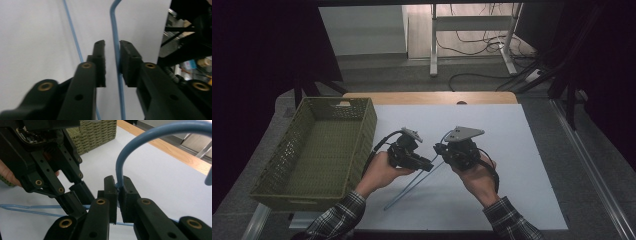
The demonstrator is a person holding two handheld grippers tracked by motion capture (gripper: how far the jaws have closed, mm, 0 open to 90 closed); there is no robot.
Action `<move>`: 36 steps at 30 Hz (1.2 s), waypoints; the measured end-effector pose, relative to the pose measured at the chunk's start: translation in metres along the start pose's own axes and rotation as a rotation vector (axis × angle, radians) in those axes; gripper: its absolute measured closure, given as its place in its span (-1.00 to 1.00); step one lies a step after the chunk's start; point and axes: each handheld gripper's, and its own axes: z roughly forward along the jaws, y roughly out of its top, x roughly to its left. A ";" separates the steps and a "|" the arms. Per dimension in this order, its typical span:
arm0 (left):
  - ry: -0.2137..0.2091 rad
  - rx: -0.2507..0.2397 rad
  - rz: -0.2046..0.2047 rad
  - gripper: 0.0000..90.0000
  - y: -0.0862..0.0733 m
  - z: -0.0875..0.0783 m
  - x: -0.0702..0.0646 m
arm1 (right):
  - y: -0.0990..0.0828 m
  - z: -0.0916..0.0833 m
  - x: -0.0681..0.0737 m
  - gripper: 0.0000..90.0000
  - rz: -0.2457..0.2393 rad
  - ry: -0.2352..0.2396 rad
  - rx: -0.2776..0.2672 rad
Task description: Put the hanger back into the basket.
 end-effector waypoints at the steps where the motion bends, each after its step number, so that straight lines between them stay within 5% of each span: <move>1: -0.010 0.001 -0.002 0.87 0.000 0.001 0.000 | 0.000 0.000 0.000 0.89 -0.006 -0.003 0.001; 10: -0.042 -0.057 -0.047 0.94 -0.006 -0.006 0.004 | 0.000 -0.002 0.000 0.85 0.000 0.013 -0.012; 22: -0.022 -0.152 -0.109 0.95 -0.016 -0.043 0.009 | -0.012 -0.032 -0.006 -0.06 0.033 0.029 -0.019; 31: -0.013 -0.192 -0.136 0.95 -0.018 -0.076 0.009 | -0.033 -0.049 -0.012 -0.40 0.065 0.046 -0.005; 36: 0.029 -0.224 -0.146 0.94 -0.020 -0.110 0.007 | -0.049 -0.059 -0.016 -0.58 0.099 0.040 -0.012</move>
